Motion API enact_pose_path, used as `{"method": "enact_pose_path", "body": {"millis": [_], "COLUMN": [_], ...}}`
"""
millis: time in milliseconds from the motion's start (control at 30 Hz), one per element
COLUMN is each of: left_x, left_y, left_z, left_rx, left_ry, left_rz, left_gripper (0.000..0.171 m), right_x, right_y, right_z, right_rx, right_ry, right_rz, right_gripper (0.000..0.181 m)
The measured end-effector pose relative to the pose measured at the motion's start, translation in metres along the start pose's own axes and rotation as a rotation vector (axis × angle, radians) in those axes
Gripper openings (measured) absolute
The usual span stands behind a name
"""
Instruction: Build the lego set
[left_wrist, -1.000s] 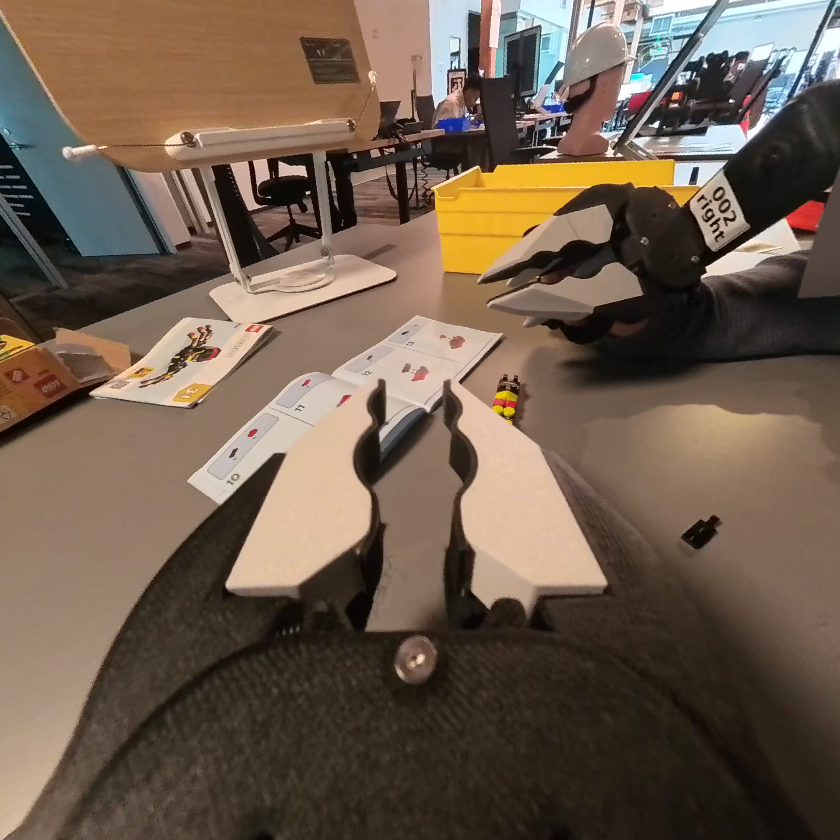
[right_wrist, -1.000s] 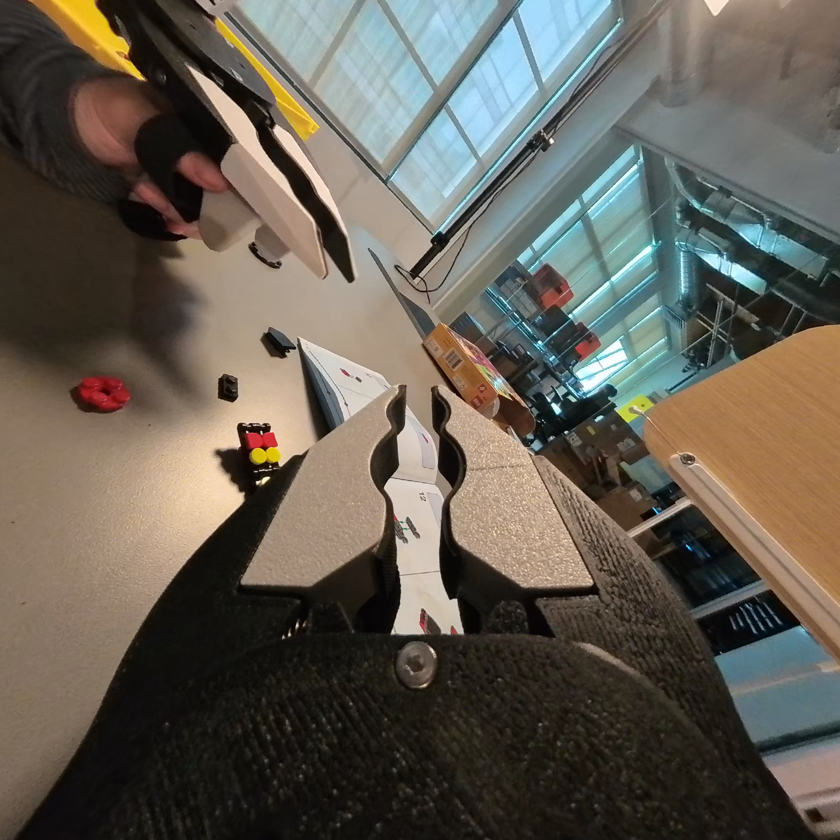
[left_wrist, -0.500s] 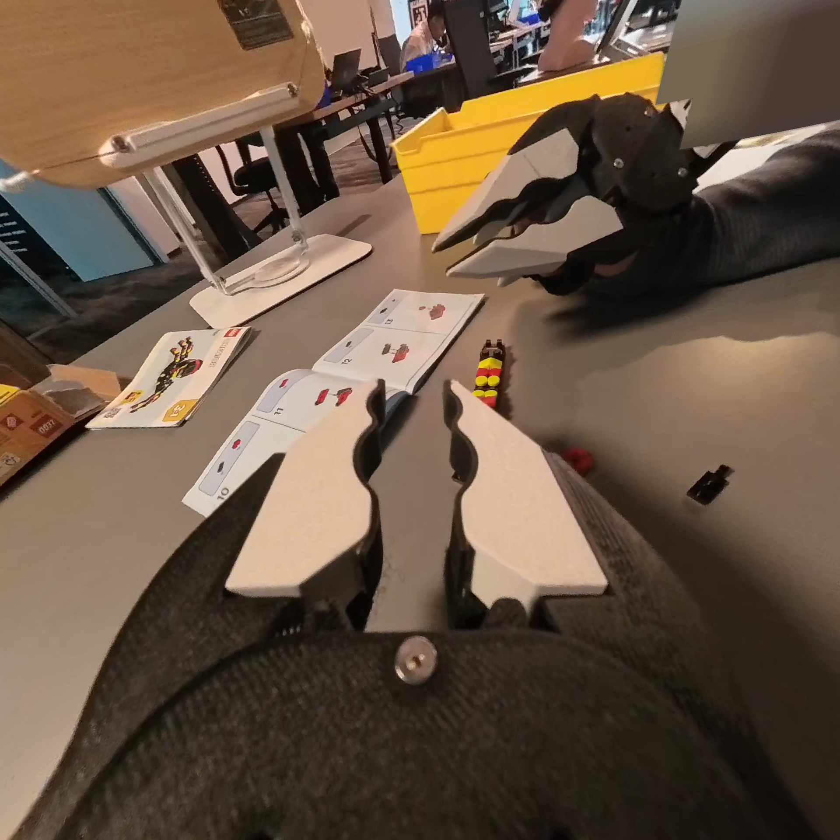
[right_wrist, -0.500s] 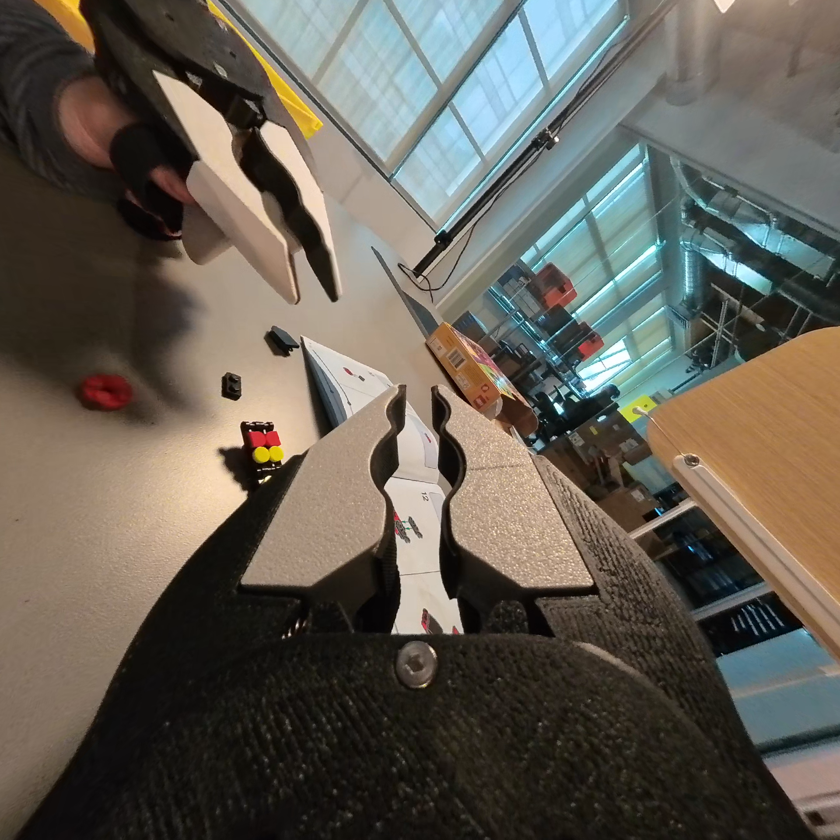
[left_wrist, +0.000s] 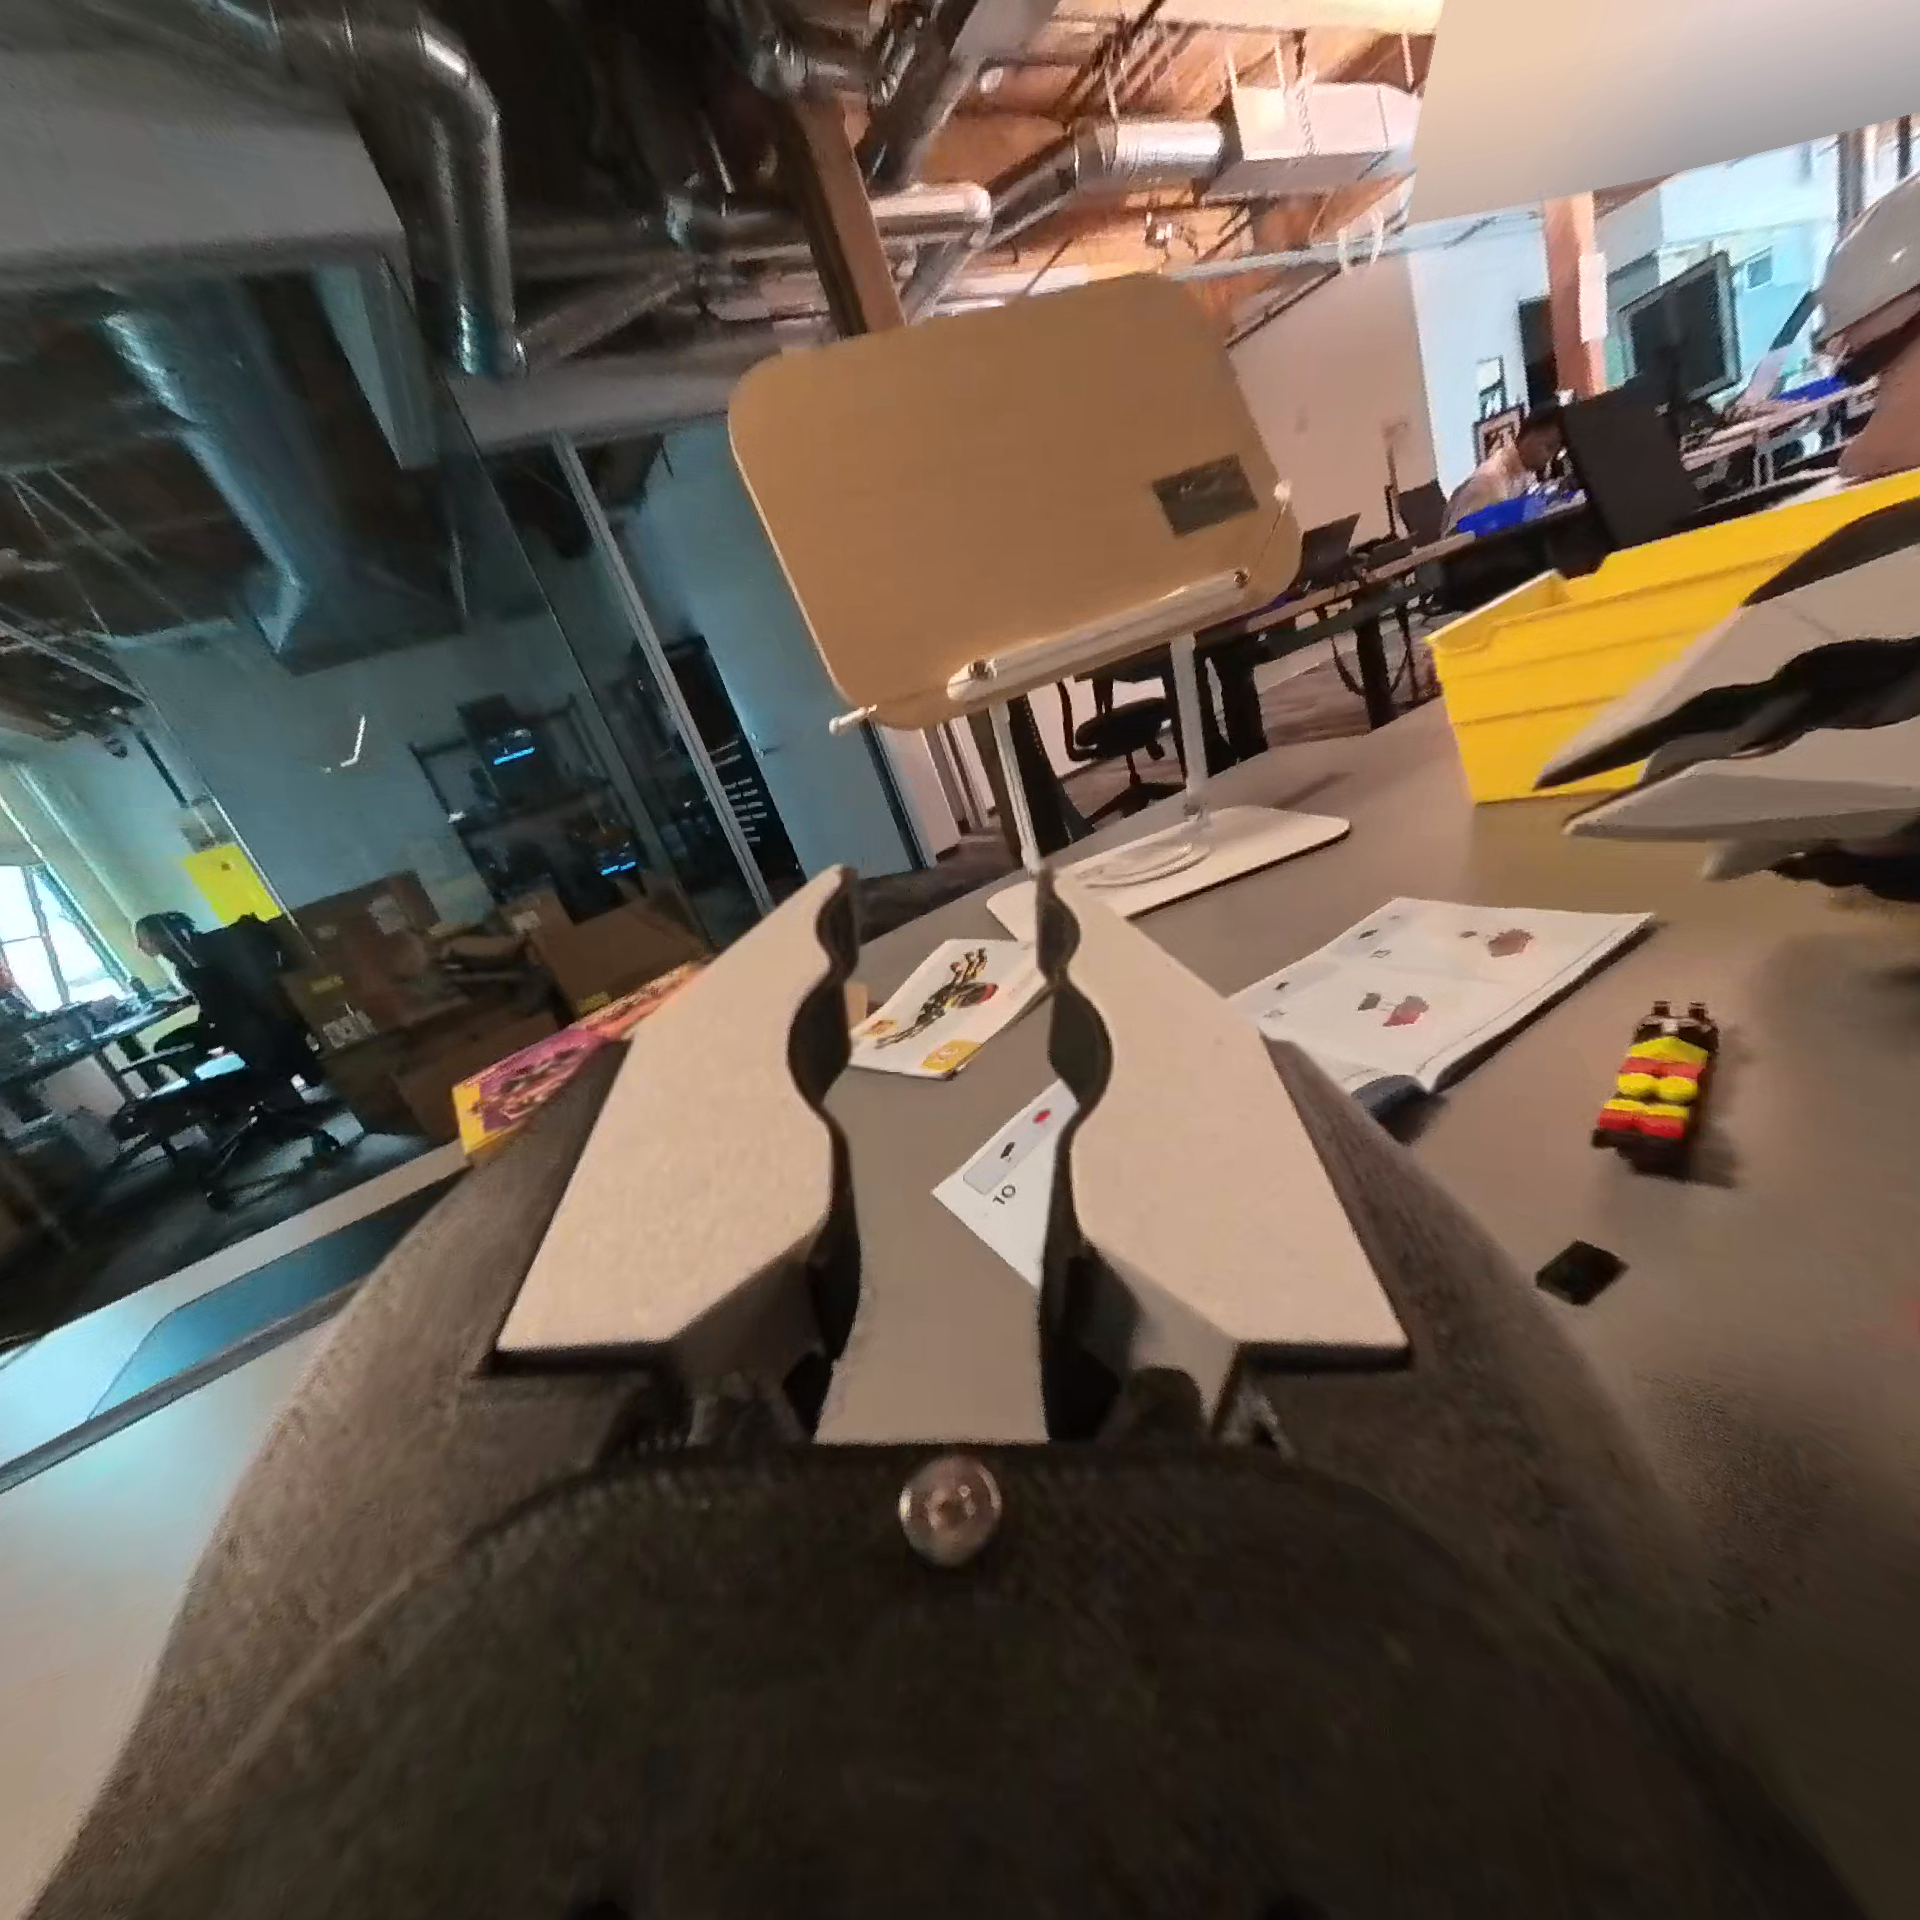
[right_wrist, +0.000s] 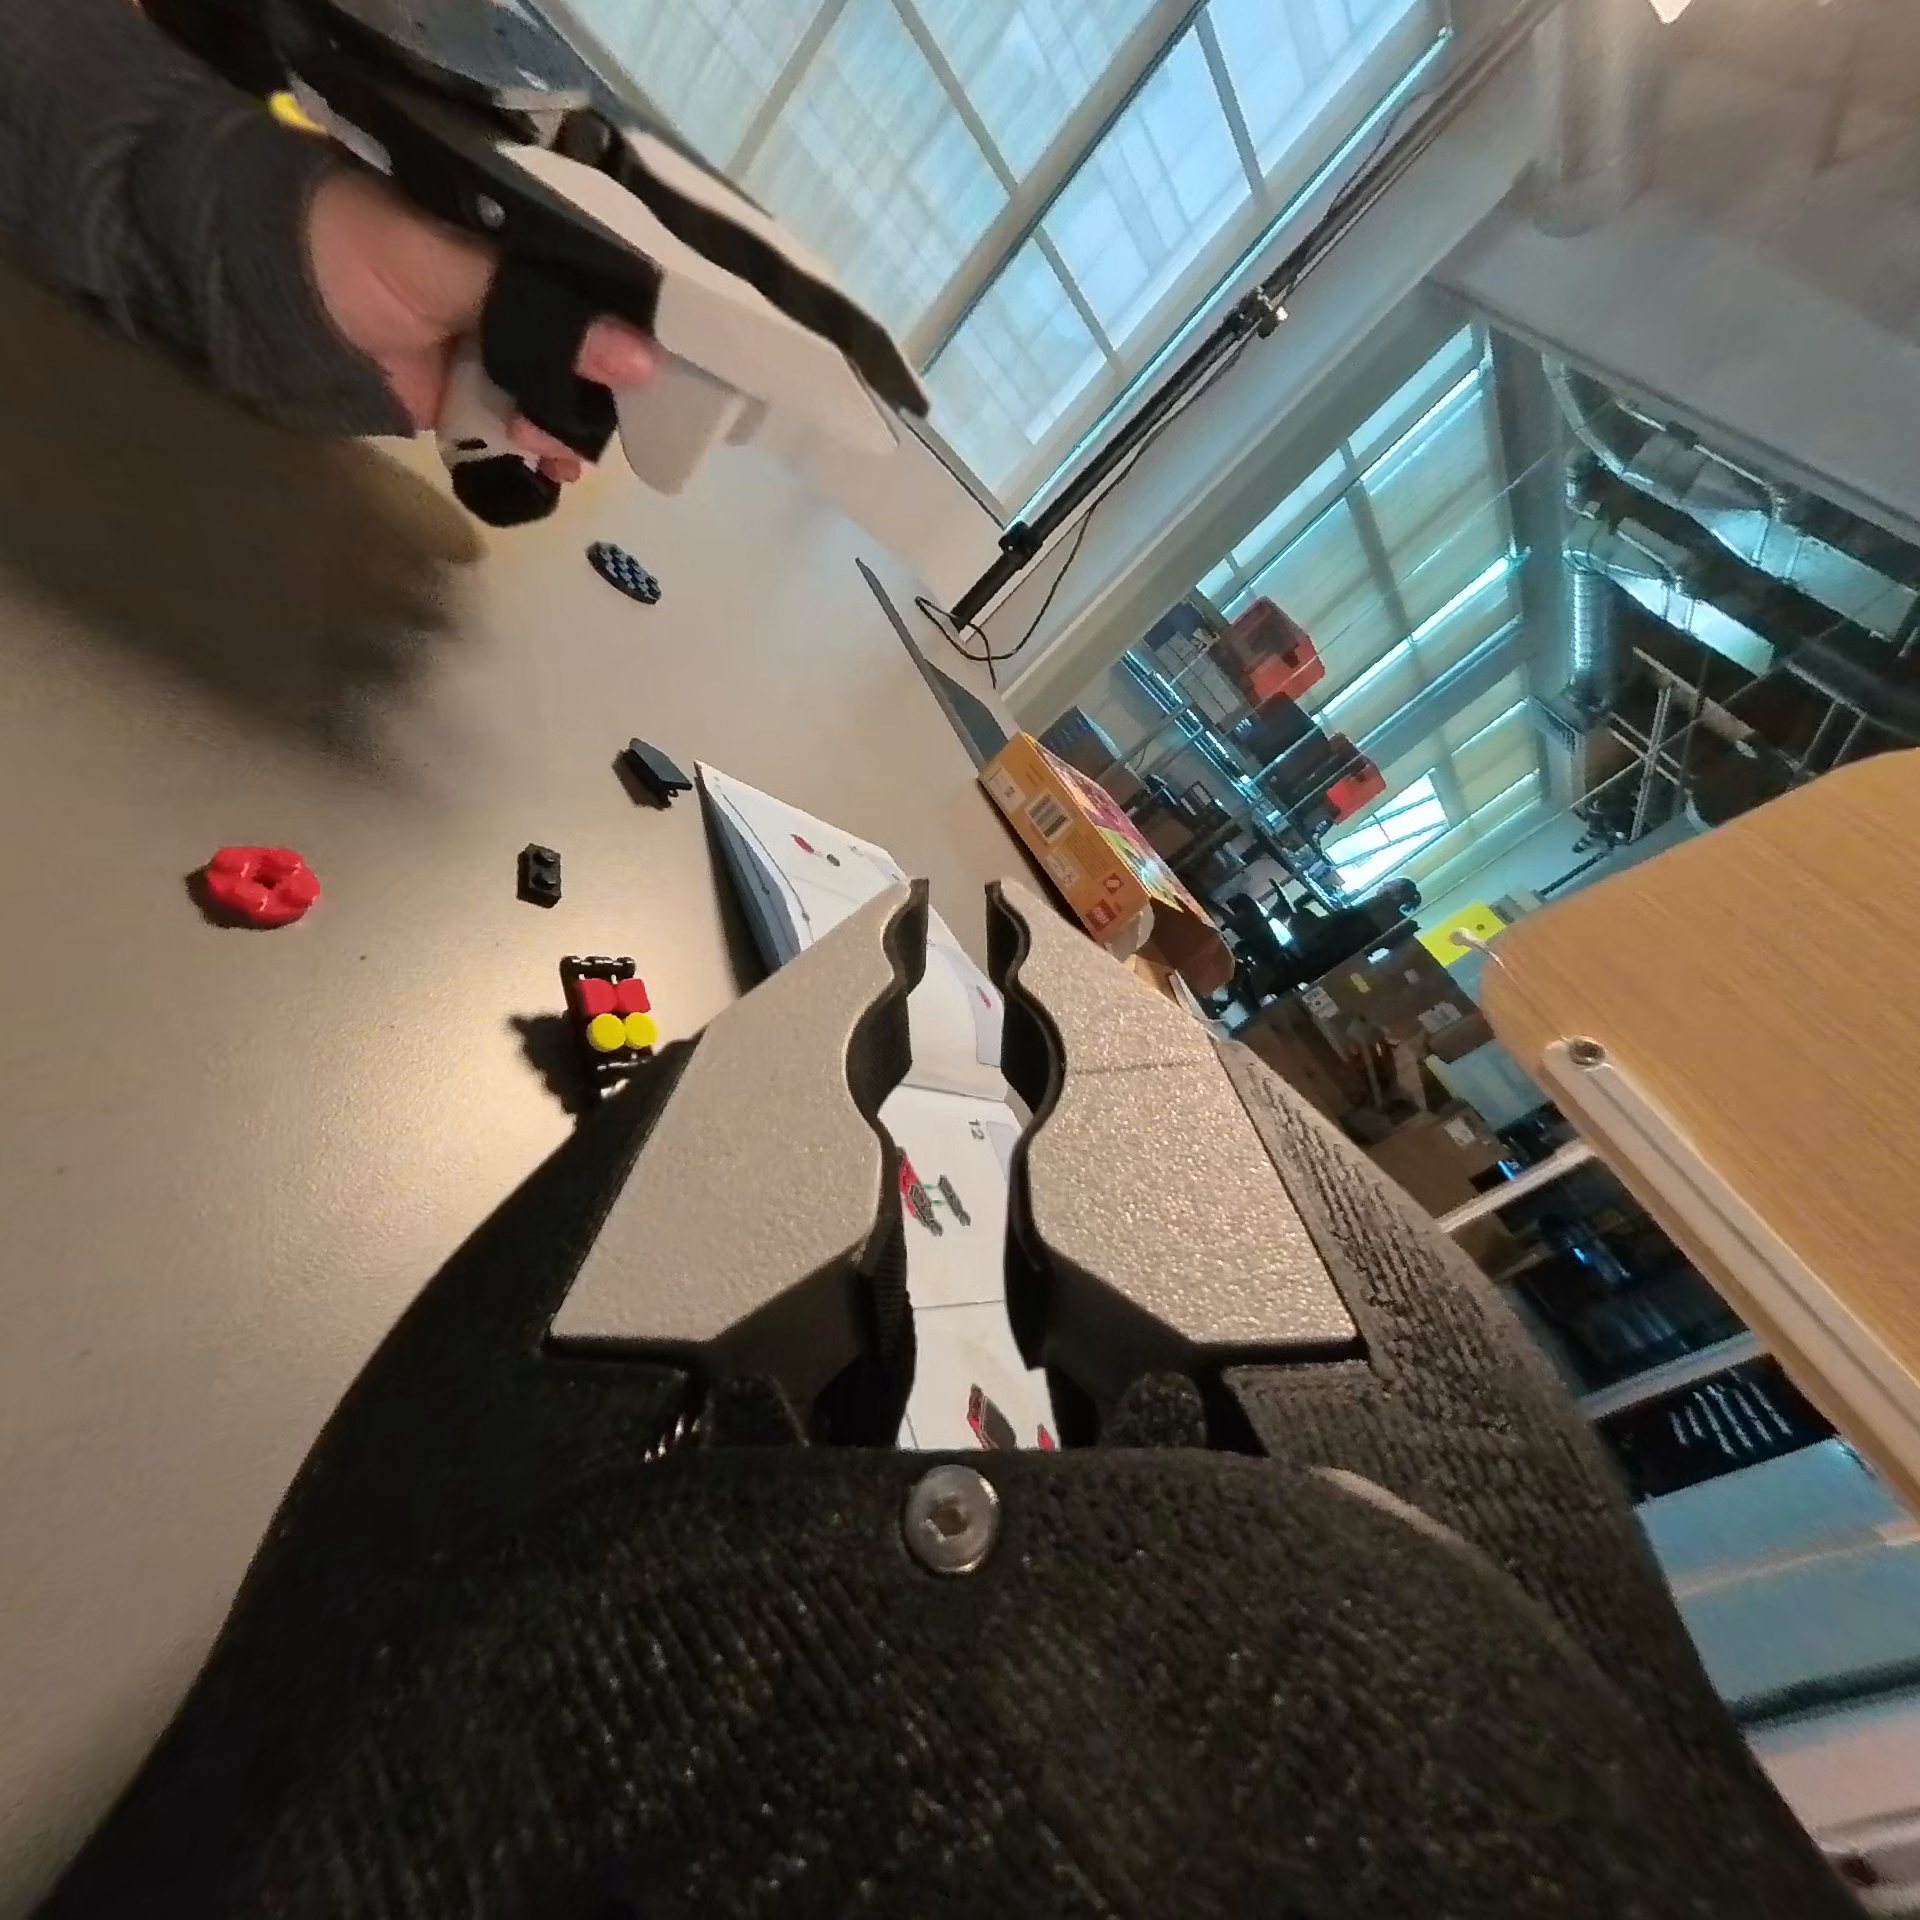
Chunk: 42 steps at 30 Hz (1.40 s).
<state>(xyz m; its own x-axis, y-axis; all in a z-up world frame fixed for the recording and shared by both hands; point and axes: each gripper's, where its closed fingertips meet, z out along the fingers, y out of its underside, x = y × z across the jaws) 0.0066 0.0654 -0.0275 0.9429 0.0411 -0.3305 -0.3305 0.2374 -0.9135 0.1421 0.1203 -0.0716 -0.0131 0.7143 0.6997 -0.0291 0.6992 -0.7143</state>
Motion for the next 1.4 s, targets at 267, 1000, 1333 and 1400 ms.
{"method": "enact_pose_path", "body": {"millis": [267, 1000, 1333, 1400], "left_x": [0.024, -0.204, -0.211, -0.195], "left_y": [-0.043, 0.026, 0.084, 0.087], "left_z": [-0.008, -0.263, -0.269, -0.265], "left_rx": [0.095, -1.238, -1.502, -1.511], "left_ry": [0.038, -0.139, 0.001, 0.067], "left_rz": [0.260, -0.101, -0.258, -0.332], "left_gripper": [0.048, 0.025, 0.023, 0.024], "right_x": [-0.009, 0.003, 0.004, 0.004], "right_y": [0.005, 0.029, 0.029, 0.028], "right_z": [0.000, 0.007, 0.006, 0.006], "right_rx": [-0.076, -0.191, -0.175, -0.170], "right_ry": [0.014, 0.052, 0.043, 0.039], "right_rz": [-0.183, -0.183, -0.156, -0.158], "right_gripper": [0.008, 0.011, 0.011, 0.011]}}
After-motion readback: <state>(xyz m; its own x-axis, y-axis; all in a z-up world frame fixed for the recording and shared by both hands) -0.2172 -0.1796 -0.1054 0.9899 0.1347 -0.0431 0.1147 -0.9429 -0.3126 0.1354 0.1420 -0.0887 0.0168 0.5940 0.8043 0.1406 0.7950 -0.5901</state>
